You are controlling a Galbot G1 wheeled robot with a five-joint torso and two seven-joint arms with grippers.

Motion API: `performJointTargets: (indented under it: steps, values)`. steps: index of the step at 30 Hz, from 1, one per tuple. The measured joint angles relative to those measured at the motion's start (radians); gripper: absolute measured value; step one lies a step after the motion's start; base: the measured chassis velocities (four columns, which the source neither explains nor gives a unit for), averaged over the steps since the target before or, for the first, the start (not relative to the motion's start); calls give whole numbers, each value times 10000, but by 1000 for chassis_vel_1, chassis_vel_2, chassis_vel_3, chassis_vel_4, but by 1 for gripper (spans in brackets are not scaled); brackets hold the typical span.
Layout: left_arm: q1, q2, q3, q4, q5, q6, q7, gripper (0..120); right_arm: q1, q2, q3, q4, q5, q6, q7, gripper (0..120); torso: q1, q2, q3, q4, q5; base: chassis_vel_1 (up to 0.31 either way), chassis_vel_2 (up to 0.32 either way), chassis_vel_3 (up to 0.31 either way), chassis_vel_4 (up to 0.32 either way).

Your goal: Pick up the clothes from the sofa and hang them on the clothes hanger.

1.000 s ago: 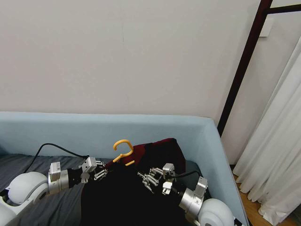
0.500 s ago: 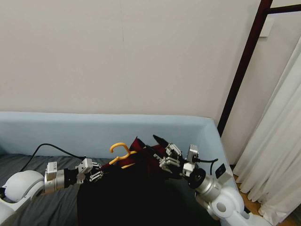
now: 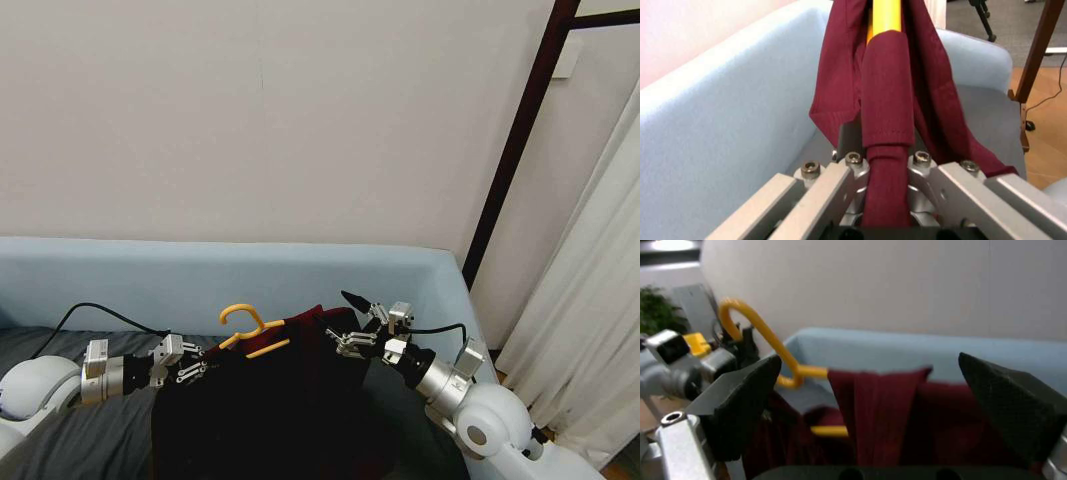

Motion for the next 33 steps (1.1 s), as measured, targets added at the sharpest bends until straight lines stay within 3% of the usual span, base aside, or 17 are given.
performJointTargets:
  steps: [5, 12, 16, 21, 29, 33]
  values:
    - [52, 44, -12, -226, -2, -18, -12, 1, -139, 355, -330, 83, 564, -844, 1112, 100, 0, 0, 0, 0, 0, 0, 0, 0, 0]
    - [73, 172, -18, -415, -10, -18, -93, 1, -199, 552, -441, -54, 1099, -1104, 1229, 98, 0, 0, 0, 0, 0, 0, 0, 0, 0]
    - [174, 104, -32, -402, 104, -45, -158, 1, -266, 563, -437, -114, 1229, -881, 408, 81, 0, 0, 0, 0, 0, 0, 0, 0, 0]
    - [167, 19, -21, -339, 205, -60, -179, 1, -264, 573, -467, -160, 1112, -662, 170, 68, -1, 0, -1, 0, 0, 0, 0, 0, 0]
    - [122, -30, 35, -308, 238, -63, -209, 1, -156, 642, -540, -455, 987, -143, -86, 33, -1, 1, 0, 0, 0, 0, 0, 0, 0]
    - [125, -30, 40, -312, 242, -64, -211, 1, -126, 677, -553, -525, 1024, 1, -237, 26, 0, 0, 0, 0, 0, 0, 0, 0, 0]
